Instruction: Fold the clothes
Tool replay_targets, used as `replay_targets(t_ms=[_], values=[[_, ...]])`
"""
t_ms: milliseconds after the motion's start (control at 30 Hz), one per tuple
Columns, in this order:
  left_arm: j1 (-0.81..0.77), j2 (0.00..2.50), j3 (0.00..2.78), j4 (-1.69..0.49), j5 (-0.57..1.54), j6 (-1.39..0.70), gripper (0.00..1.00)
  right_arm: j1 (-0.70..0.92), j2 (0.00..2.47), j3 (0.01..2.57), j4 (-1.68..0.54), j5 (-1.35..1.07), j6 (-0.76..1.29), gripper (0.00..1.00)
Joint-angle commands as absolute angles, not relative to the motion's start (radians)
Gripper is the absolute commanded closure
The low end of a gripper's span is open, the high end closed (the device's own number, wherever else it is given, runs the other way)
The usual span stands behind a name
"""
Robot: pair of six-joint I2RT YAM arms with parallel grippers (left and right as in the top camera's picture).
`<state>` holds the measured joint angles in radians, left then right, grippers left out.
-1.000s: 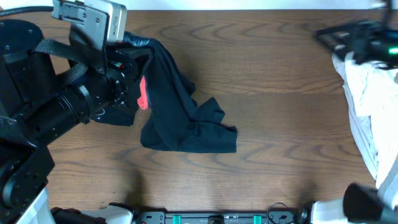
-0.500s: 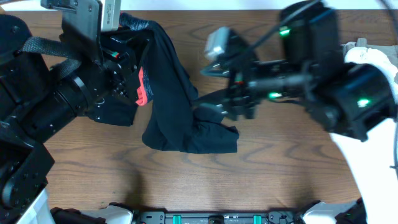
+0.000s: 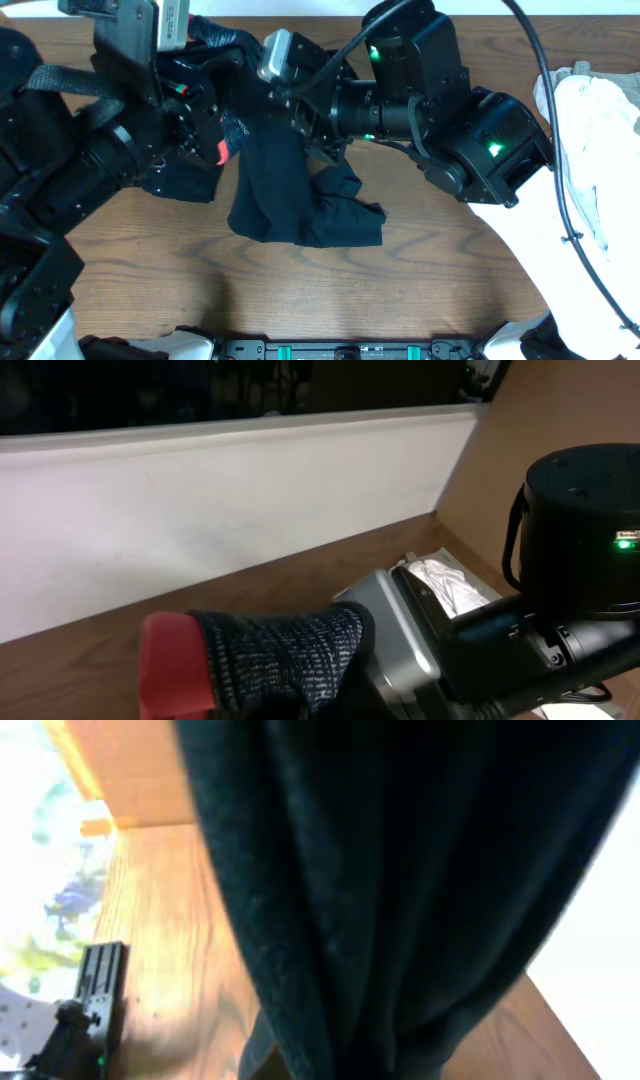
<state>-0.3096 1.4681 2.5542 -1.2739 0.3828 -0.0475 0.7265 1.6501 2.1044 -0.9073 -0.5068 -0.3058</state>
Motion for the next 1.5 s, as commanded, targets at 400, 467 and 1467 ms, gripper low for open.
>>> replay_targets(t_ms=[400, 467, 1467], values=[[-0.314, 1.446, 2.564, -1.255, 0.319, -0.03, 0.94, 0.712, 1.471, 2.112, -0.889, 0.238, -0.256, 0.99], [-0.314, 1.446, 2.564, -1.258, 0.319, -0.029, 0.94, 0.706, 1.454, 2.112, -0.878, 0.273, -0.255, 0.99], [-0.314, 1.323, 2.556, -1.15, 0.346, -0.001, 0.94, 0.699, 1.135, 2.113, -0.921, 0.598, -0.042, 0.98]])
